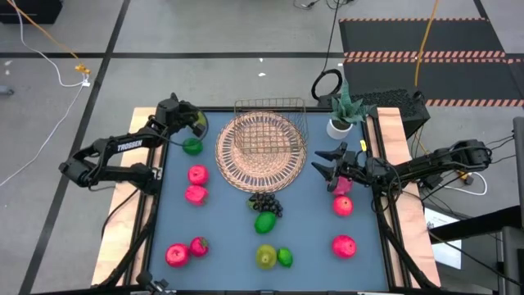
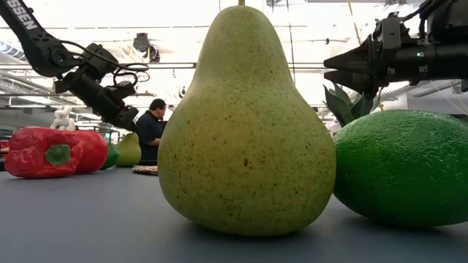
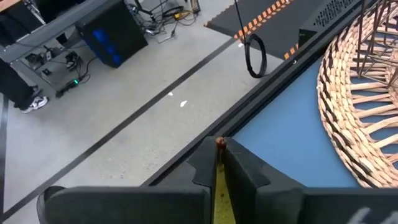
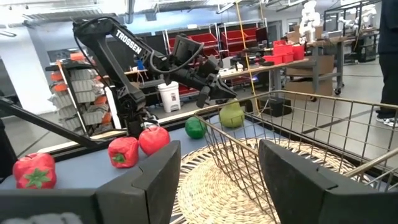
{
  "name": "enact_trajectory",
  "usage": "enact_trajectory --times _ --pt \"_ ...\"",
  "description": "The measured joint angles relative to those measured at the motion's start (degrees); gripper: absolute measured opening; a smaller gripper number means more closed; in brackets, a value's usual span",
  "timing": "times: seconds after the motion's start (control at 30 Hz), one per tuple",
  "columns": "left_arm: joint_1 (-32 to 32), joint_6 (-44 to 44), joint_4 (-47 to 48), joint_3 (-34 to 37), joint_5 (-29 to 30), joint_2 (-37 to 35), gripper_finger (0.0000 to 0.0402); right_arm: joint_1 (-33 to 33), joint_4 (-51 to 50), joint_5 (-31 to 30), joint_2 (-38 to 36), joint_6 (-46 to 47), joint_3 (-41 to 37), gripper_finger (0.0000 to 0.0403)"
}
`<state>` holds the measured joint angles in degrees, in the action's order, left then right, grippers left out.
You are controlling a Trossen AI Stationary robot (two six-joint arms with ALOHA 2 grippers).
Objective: Build produce basket
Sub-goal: Put the top green pear into the gold wire basket
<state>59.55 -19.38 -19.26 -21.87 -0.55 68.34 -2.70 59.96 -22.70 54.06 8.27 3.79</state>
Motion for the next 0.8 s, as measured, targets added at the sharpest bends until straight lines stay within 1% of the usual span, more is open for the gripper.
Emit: enact_trajectory --times 0.17,0.27,0.37,0.47,0.63,0.8 --pt "0.0 1.5 -0.4 0.0 0.0 0.0 0.0008 0.0 -0.3 0.0 0.0 -0.1 0.0 0.021" --pt "-0.4 6.4 -1.4 0.0 0.0 0.0 0.0015 0.0 -0.2 -0.7 0.0 0.0 0.0 0.021" --pt "-1.6 9.0 -1.8 -0.2 0.0 0.0 0.0012 0.0 -0.4 -3.0 0.0 1.4 0.0 0.021" --pt "-3.7 9.4 -1.8 -1.2 0.0 0.0 0.0007 0.0 -1.3 -3.0 0.0 1.5 0.0 0.021" --pt "-8.4 8.6 -1.1 -4.8 0.2 0.0 0.0007 0.0 -3.7 -3.0 0.0 3.6 0.0 0.021" --pt "-13.6 5.7 3.4 -11.0 0.6 0.0 0.0007 0.0 -3.7 -3.0 0.0 4.1 0.0 0.021"
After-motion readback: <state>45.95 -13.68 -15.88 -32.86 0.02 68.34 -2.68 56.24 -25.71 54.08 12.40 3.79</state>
